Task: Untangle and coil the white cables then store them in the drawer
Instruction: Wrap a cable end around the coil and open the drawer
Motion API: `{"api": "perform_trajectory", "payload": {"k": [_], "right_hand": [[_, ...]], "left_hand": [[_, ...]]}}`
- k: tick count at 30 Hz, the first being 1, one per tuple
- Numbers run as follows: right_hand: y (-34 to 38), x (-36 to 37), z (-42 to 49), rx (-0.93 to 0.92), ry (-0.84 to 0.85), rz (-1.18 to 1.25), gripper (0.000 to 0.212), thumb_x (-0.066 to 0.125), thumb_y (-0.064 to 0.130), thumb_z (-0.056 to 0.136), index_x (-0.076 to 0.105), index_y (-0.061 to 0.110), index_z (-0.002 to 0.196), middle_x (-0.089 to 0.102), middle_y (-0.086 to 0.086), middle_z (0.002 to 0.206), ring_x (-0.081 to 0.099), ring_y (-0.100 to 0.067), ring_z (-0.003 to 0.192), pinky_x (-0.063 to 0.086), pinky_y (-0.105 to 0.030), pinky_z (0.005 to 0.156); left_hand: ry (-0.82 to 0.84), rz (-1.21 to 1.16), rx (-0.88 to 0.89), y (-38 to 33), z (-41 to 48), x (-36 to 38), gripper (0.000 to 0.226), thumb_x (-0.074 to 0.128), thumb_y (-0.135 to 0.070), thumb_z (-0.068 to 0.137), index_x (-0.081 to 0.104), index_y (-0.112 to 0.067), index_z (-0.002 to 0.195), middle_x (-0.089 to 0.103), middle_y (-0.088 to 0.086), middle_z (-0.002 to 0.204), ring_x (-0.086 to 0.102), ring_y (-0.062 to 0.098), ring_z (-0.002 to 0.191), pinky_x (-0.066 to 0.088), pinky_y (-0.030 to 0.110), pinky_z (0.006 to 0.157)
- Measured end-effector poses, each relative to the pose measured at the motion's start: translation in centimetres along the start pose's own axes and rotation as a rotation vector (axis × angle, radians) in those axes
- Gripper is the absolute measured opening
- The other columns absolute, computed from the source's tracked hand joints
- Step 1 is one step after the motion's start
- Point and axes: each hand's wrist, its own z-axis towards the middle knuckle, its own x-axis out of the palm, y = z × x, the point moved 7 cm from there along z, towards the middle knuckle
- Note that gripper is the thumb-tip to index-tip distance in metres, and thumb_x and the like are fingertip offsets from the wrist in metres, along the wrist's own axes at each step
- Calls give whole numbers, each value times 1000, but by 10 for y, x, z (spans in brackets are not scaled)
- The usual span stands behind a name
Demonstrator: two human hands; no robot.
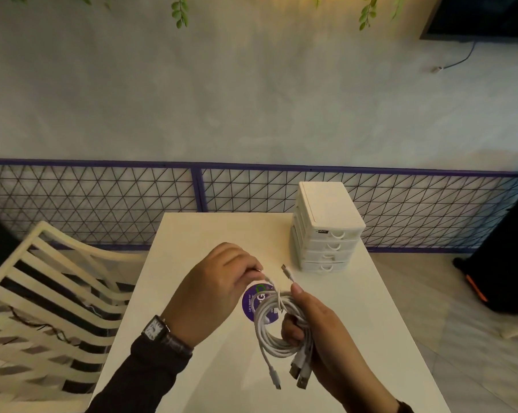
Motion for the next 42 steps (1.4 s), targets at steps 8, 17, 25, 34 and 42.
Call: {"api": "perform_trajectory", "payload": {"k": [8,17,25,34,42], "right_hand": [[-16,-17,5,98,-22,43,44,44,38,93,74,14,72,63,-6,66,52,-18,50,43,-25,47],[-40,-57,5,154,34,131,43,46,43,93,58,13,121,64,-23,118,62,-42,107,52,-50,87],[-84,-159,12,117,-446,-154,19,50,25,95,61,15,106,64,-10,86,66,-31,78,59,-52,64],[-175,-280,53,236,-755,-429,21,46,18,93,57,8,107,64,-12,108,59,-23,90,47,-27,68],[-205,-318,61,351,-782,-903,29,48,35,93,58,10,105,53,-10,109,51,-30,99,37,-39,84]], "left_hand": [[17,-230,-253,15,-8,31,20,55,-35,88,65,-18,88,62,-11,85,54,4,85,48,15,75],[-28,-602,-631,-1,-16,100,4,61,-19,87,59,-23,88,62,-3,92,64,8,72,55,18,64],[221,-949,-1120,-4,-48,222,4,53,-16,93,58,-15,93,66,11,105,69,16,73,58,27,64],[305,-810,-1117,-11,-45,290,19,53,-9,90,59,-26,84,63,-1,88,64,13,78,48,32,82],[332,-765,-1163,-2,-52,316,25,49,-5,91,59,-26,82,63,-5,88,64,13,80,48,31,84]]}}
